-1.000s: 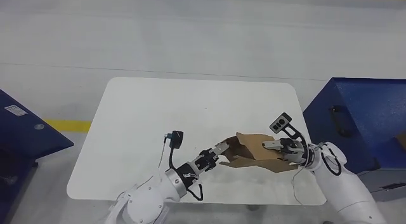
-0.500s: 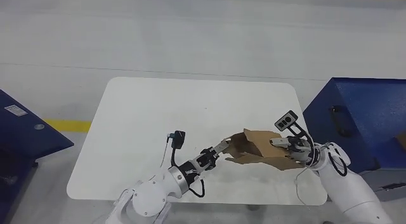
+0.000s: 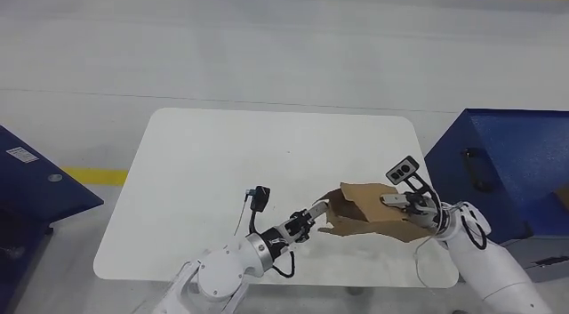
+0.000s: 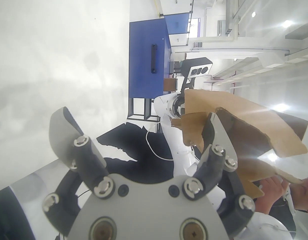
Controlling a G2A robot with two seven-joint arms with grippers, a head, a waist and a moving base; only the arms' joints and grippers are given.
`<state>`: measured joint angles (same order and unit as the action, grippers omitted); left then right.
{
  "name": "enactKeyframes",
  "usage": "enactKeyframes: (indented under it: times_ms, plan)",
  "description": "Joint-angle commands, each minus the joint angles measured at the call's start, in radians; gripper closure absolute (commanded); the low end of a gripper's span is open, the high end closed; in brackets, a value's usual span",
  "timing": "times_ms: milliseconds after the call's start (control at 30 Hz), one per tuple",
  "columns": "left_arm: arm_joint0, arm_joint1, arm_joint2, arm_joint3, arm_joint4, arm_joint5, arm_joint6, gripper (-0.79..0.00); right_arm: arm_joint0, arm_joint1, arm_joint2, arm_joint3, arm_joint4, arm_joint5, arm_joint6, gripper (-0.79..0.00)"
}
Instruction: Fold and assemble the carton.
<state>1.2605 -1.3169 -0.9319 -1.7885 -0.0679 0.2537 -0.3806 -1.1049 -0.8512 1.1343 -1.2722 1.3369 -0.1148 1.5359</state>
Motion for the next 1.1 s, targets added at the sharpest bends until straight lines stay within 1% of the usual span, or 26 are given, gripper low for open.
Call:
enactKeyframes:
  times_ms: [0, 167, 333, 367, 500, 567, 633, 833, 900, 933, 1067]
  plan:
    - [-0.003, -0.002, -0.003, 0.004, -0.013, -0.001, 0.004, -0.785, 0.002, 0.002, -0.004, 0.005, 0.001, -0.008, 0.000, 0.000]
    - [0.009, -0.001, -0.038, -0.010, -0.057, 0.001, 0.017, -0.785, 0.014, 0.004, -0.005, 0.058, 0.009, 0.001, 0.000, 0.000]
    - [0.044, 0.007, -0.120, -0.051, -0.134, 0.006, 0.019, -0.785, 0.014, 0.004, -0.005, 0.058, 0.009, 0.001, 0.000, 0.000]
    - [0.056, 0.007, -0.140, -0.067, -0.160, 0.001, 0.031, -0.785, 0.010, 0.003, -0.001, 0.053, 0.009, 0.003, -0.022, 0.000]
    - [0.117, 0.010, -0.196, -0.140, -0.261, -0.036, 0.048, -0.785, -0.002, 0.002, 0.030, 0.049, -0.048, -0.070, -0.072, 0.000]
    - [0.144, 0.012, -0.203, -0.171, -0.266, -0.059, 0.047, -0.785, -0.010, 0.000, 0.038, 0.044, -0.069, -0.096, -0.091, 0.000]
    - [0.167, 0.013, -0.203, -0.197, -0.241, -0.092, 0.071, -0.785, -0.019, -0.005, 0.045, 0.044, -0.050, -0.089, -0.130, 0.000]
    - [0.170, 0.013, -0.201, -0.200, -0.227, -0.097, 0.077, -0.785, -0.022, -0.006, 0.045, 0.036, -0.049, -0.088, -0.143, 0.000]
    - [0.176, 0.015, -0.182, -0.220, -0.175, -0.113, 0.063, -0.785, -0.035, -0.008, 0.050, 0.013, -0.061, -0.096, -0.170, 0.000]
    - [0.179, 0.018, -0.167, -0.241, -0.108, -0.146, 0.060, -0.785, -0.040, -0.009, 0.051, 0.006, -0.074, -0.101, -0.177, 0.000]
    - [0.216, 0.024, -0.099, -0.270, 0.211, -0.289, 0.127, -0.785, -0.052, -0.015, 0.059, -0.004, -0.085, -0.095, -0.181, 0.000]
